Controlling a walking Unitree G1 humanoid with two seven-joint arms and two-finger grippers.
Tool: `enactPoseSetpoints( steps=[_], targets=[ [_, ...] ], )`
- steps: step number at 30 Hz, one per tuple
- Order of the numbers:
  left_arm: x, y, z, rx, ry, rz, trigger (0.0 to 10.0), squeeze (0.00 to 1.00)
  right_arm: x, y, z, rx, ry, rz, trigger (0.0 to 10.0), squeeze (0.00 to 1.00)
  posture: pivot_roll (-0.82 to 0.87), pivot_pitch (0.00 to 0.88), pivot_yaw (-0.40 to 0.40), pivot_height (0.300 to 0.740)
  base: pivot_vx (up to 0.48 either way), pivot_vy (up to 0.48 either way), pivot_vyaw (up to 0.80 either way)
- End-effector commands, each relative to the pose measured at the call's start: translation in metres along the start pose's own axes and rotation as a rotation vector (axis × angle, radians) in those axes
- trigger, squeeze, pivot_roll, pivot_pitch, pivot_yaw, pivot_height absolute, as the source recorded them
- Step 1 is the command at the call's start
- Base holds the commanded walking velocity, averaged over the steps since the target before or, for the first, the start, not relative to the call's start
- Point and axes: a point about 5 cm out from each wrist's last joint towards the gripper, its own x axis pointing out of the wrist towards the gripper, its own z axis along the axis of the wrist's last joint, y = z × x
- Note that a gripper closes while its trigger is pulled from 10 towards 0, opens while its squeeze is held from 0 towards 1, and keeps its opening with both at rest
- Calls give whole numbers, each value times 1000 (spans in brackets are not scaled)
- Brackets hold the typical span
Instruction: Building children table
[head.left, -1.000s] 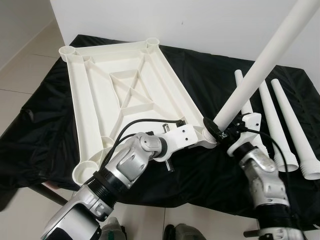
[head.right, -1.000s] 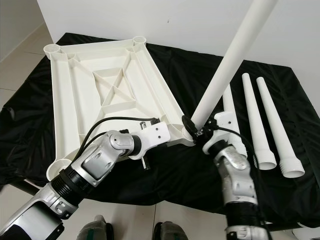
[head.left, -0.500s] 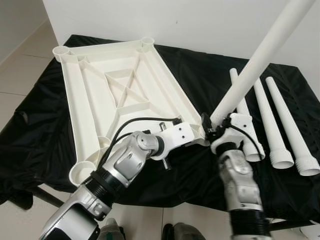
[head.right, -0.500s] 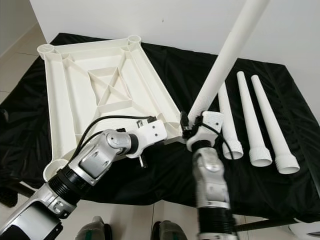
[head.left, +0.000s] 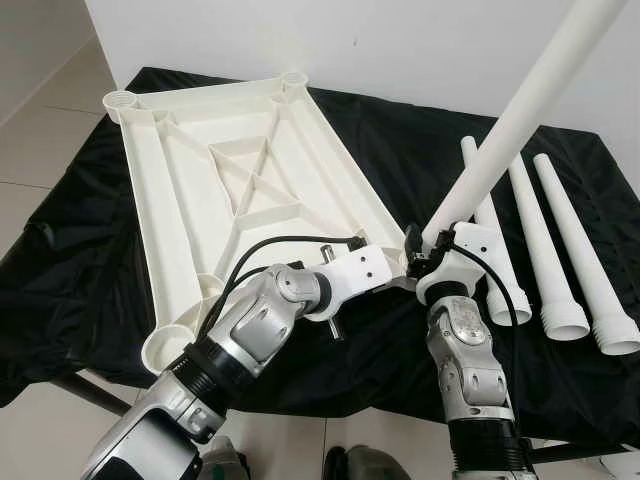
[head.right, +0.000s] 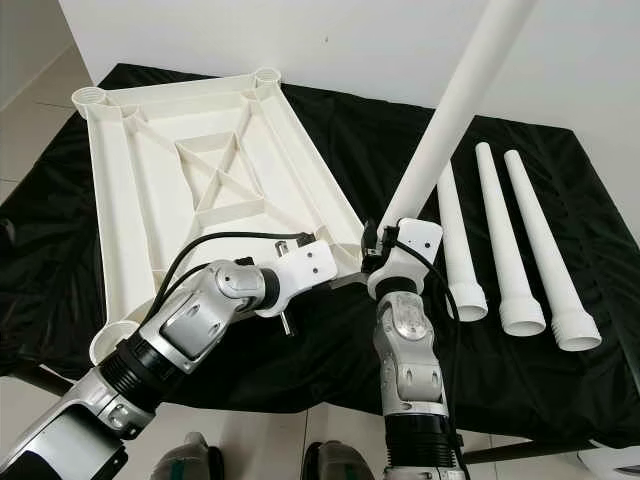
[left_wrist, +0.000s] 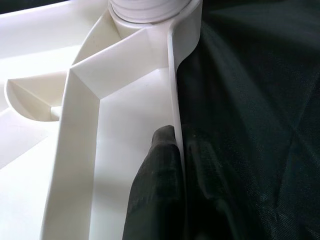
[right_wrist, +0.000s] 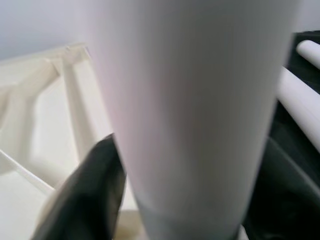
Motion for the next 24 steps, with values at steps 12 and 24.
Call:
enactPoseSetpoints(
  steps=[12,24],
  targets=[
    [6,-8,5,32,-9,-6,10000,0,-6,-6,2,50,-6,134,10000,1000,-43,22,-76,740,0,0,0],
    [4,-4,4,33,-5,-1,10000,0,-4,-46,-2,-31,43,456,10000,0,-49,29,-61,740,0,0,0]
  ],
)
